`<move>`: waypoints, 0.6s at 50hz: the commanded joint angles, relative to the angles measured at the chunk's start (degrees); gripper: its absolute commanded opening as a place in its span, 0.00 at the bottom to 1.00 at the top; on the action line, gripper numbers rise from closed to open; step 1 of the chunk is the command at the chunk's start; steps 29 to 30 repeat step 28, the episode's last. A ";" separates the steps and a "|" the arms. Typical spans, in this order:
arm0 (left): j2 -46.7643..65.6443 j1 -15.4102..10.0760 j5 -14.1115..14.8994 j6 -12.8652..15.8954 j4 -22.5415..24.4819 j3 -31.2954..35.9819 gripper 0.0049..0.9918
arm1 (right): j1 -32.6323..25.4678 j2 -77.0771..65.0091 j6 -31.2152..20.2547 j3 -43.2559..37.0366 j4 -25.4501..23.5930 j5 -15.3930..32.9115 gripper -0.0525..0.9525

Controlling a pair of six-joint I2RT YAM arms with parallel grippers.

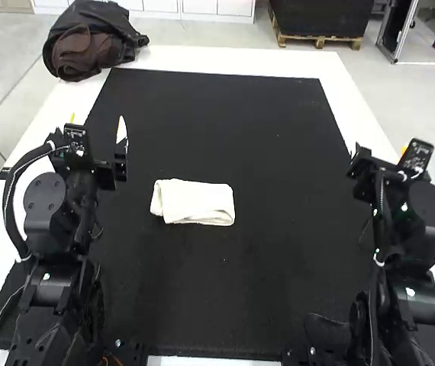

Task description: Fold the towel.

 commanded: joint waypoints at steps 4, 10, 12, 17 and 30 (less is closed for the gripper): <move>-0.38 0.04 -5.97 -17.68 -8.92 -0.23 0.97 | -0.92 -0.49 -8.34 -2.79 -0.05 2.30 0.97; -0.47 0.04 -6.05 -21.46 -15.24 -0.23 0.97 | -0.92 -0.49 -9.74 -2.79 -7.96 1.95 0.97; -0.38 0.04 -6.05 -21.46 -16.83 -0.23 0.97 | -0.92 -0.49 -9.83 -2.79 -8.84 1.77 0.97; -0.47 0.04 -6.14 -21.55 -16.91 -0.23 0.97 | -0.92 -0.49 -10.01 -2.79 -9.90 -0.60 0.97; -0.38 0.04 -6.14 -21.55 -16.91 -0.23 0.97 | -0.84 -0.49 -10.18 -2.87 -13.41 -10.53 0.97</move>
